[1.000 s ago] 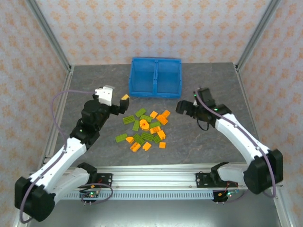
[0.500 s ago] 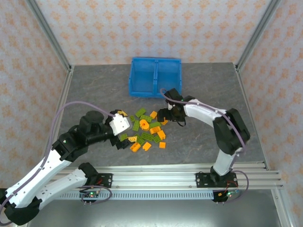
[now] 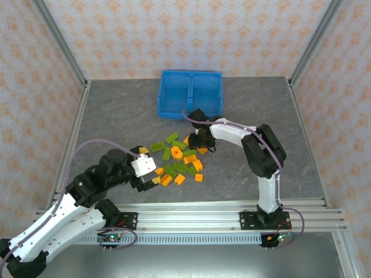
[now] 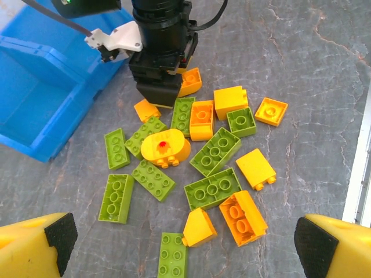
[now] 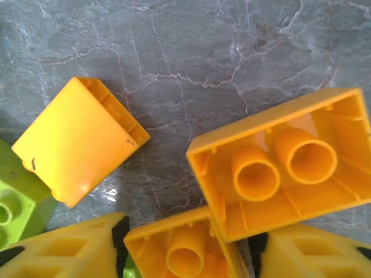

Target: Sort the legos into containers by color

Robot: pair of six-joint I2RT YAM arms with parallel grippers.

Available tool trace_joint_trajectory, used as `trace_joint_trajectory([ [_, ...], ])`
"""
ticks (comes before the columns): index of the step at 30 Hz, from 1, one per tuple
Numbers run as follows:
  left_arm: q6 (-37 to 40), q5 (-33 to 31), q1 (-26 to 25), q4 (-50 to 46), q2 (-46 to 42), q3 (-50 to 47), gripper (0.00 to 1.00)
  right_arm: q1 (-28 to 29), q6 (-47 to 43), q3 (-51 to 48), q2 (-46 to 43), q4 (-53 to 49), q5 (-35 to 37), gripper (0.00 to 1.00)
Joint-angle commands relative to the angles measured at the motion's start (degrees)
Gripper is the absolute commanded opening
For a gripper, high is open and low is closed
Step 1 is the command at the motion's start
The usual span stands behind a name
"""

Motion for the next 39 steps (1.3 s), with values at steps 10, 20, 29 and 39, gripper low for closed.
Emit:
trace_joint_trajectory([
  [10, 2.32, 3.89, -0.30, 2.03, -0.98, -1.45, 1.00, 0.92, 3.14, 2.65, -0.97, -6.74, 7.53, 0.34],
  [20, 1.17, 7.02, -0.30, 4.71, -1.26, -1.65, 1.00, 0.86, 4.33, 1.55, -17.20, 0.05, 10.59, 0.23],
  [29, 0.84, 5.25, -0.24, 5.01, -0.17, -1.84, 1.00, -6.17, -1.37, 29.09, 1.49, 0.51, 20.72, 0.24],
  [39, -0.07, 4.61, -0.31, 5.65, 1.23, -1.59, 1.00, -11.71, -4.21, 55.04, 25.10, -6.69, 13.95, 0.32],
])
